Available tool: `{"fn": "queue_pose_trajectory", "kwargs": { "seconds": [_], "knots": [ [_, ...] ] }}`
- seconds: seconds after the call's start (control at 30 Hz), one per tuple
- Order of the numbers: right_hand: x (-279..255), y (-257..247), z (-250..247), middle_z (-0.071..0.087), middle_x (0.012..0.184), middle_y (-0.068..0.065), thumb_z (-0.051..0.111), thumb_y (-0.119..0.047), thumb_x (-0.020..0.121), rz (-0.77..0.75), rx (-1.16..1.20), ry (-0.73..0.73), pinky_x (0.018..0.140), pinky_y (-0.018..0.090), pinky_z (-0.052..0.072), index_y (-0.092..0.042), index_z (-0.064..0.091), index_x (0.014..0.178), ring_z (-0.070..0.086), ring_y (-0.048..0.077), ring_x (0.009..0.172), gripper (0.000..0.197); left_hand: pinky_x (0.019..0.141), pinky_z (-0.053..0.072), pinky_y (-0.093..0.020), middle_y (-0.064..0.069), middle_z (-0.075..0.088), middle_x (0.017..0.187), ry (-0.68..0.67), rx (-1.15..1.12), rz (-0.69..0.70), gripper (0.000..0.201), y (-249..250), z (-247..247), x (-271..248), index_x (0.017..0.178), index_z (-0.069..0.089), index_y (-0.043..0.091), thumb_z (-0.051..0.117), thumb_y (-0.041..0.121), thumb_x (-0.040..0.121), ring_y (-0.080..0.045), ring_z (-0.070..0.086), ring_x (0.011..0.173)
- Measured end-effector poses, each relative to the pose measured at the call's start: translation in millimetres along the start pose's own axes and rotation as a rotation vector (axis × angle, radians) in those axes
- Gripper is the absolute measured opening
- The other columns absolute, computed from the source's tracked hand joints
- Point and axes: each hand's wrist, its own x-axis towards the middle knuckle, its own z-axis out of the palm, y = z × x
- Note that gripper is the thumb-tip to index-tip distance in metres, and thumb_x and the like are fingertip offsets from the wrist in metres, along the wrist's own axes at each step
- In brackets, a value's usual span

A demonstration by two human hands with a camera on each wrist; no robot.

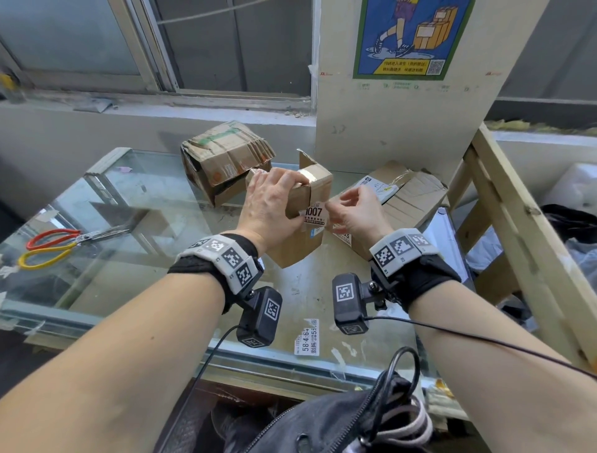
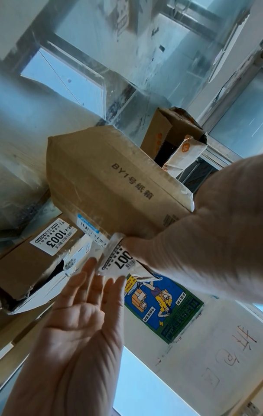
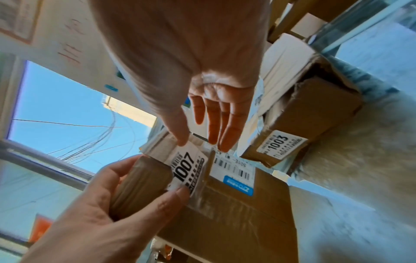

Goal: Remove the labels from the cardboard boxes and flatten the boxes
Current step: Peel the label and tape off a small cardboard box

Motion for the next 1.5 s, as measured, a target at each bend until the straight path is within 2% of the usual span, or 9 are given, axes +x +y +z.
{"fn": "queue_pose_trajectory", "kwargs": {
  "seconds": [0.13,0.23,0.4,0.53,0.8,1.0,1.17,1.37,1.5],
  "knots": [
    [-3.0,1.1,6.7,0.064,0.088,0.011,0.062,-0.036,0.089,0.155,0.019,-0.222,0.077,0.038,0.055,-0.007,0.056,0.090,0.062,0.021,0.074,0.029,0.110,0.027,-0.044,-0.007,0.052,0.119,-0.025,0.002,-0.011,0.057,0.6,-1.6,-0.5,0.123,0.054,0.020,0.077,0.028,0.072,-0.029,0.043,0.113],
    [-1.0,4.3,13.6,0.066,0.092,0.013,0.060,-0.043,0.089,0.217,0.054,-0.296,0.076,0.034,0.054,-0.006,0.058,0.106,0.064,0.023,0.077,0.040,0.112,0.025,-0.043,-0.006,0.050,0.121,-0.050,0.013,-0.022,0.063,2.4,-3.5,-0.2,0.125,0.052,0.021,0.080,0.032,0.069,-0.028,0.042,0.115],
    [4.3,3.7,16.5,0.066,0.093,0.013,0.061,-0.029,0.091,0.185,0.145,-0.279,0.082,0.038,0.053,-0.005,0.060,0.108,0.063,0.023,0.076,0.030,0.115,0.021,-0.042,-0.004,0.047,0.129,-0.094,0.016,-0.033,0.076,5.2,-9.3,-2.4,0.133,0.047,0.023,0.080,0.045,0.069,-0.025,0.039,0.120],
    [4.1,-12.3,8.8,0.065,0.082,0.013,0.062,-0.018,0.091,0.097,0.020,-0.253,0.065,0.028,0.055,0.000,0.064,0.095,0.062,0.019,0.066,0.019,0.118,0.013,-0.042,-0.002,0.037,0.141,-0.190,0.002,-0.052,0.093,12.0,-17.5,-1.8,0.146,0.034,0.028,0.078,0.053,0.068,-0.024,0.031,0.131],
    [4.3,-64.7,-4.8,0.066,0.071,0.011,0.060,-0.015,0.091,-0.090,-0.376,-0.365,0.054,0.023,0.056,0.000,0.064,0.088,0.064,0.013,0.054,0.016,0.109,0.032,-0.036,-0.004,0.030,0.137,-0.270,-0.175,-0.224,0.126,20.9,-40.5,-3.3,0.148,0.002,0.052,0.090,0.040,0.058,-0.022,0.028,0.131],
    [6.1,-67.8,12.5,0.066,0.070,0.015,0.061,-0.021,0.092,-0.065,-0.506,-0.466,0.064,0.031,0.058,0.000,0.061,0.085,0.064,0.018,0.054,0.022,0.121,0.004,-0.041,0.008,-0.011,0.159,-0.438,0.149,-0.132,0.139,9.5,-43.6,-6.8,0.153,0.007,0.030,0.090,0.056,0.044,-0.015,-0.015,0.147],
    [9.0,-65.0,28.9,0.062,0.061,0.009,0.071,-0.031,0.084,0.044,-0.447,-0.421,0.057,0.024,0.055,-0.003,0.061,0.075,0.060,0.016,0.053,0.030,0.118,0.022,-0.036,0.000,0.015,0.151,-0.517,0.082,-0.119,0.136,-10.1,-47.5,-1.1,0.150,0.009,0.020,0.089,0.053,0.045,-0.022,0.015,0.142],
    [8.9,-51.0,40.1,0.049,0.049,0.004,0.080,-0.021,0.075,0.261,-0.572,-0.444,0.039,0.016,0.037,-0.010,0.055,0.065,0.040,0.010,0.035,0.030,0.117,0.021,-0.039,-0.003,0.018,0.145,-0.695,0.136,-0.143,0.127,-20.1,-19.5,-11.0,0.149,0.017,0.022,0.080,0.069,0.049,-0.026,0.014,0.137],
    [11.1,-42.5,59.6,0.063,0.061,0.002,0.078,-0.039,0.067,0.234,-0.868,-0.340,0.057,0.026,0.047,-0.013,0.059,0.065,0.053,0.015,0.051,0.033,0.119,0.017,-0.036,-0.002,0.020,0.148,-0.740,0.015,-0.131,0.126,-28.9,-10.4,-13.2,0.147,0.018,0.015,0.083,0.063,0.051,-0.022,0.012,0.142]
  ]
}}
